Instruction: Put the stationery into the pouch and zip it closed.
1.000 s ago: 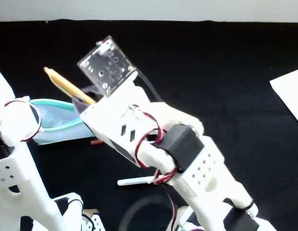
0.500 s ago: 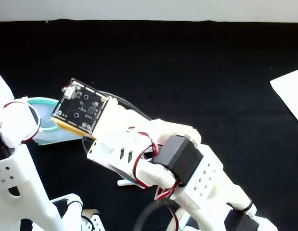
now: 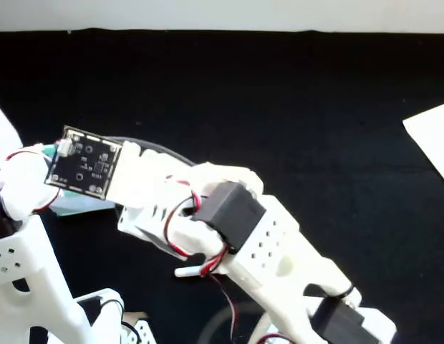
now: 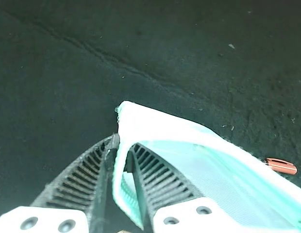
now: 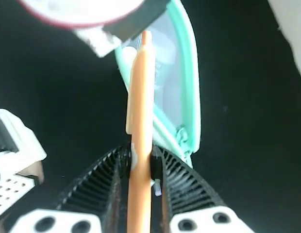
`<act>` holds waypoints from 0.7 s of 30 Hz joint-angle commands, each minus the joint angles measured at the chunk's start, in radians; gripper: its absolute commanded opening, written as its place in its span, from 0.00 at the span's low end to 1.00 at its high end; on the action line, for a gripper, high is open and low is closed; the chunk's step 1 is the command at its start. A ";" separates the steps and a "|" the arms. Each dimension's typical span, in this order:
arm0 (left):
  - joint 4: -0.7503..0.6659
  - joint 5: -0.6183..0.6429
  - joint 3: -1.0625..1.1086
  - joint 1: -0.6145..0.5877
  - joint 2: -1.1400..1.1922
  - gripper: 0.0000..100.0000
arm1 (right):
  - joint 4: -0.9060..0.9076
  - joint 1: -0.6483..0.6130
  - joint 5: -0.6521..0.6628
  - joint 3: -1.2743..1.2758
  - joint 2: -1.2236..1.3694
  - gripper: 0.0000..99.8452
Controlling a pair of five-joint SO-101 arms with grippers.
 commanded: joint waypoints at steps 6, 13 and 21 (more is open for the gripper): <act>0.034 0.006 0.036 0.193 0.007 0.01 | 0.225 0.079 0.025 -0.205 0.056 0.01; 0.032 0.006 0.036 0.197 0.007 0.01 | 0.249 0.180 0.026 -0.205 0.054 0.01; 0.031 0.006 0.036 0.200 0.007 0.01 | 0.245 0.085 0.061 -0.205 0.065 0.01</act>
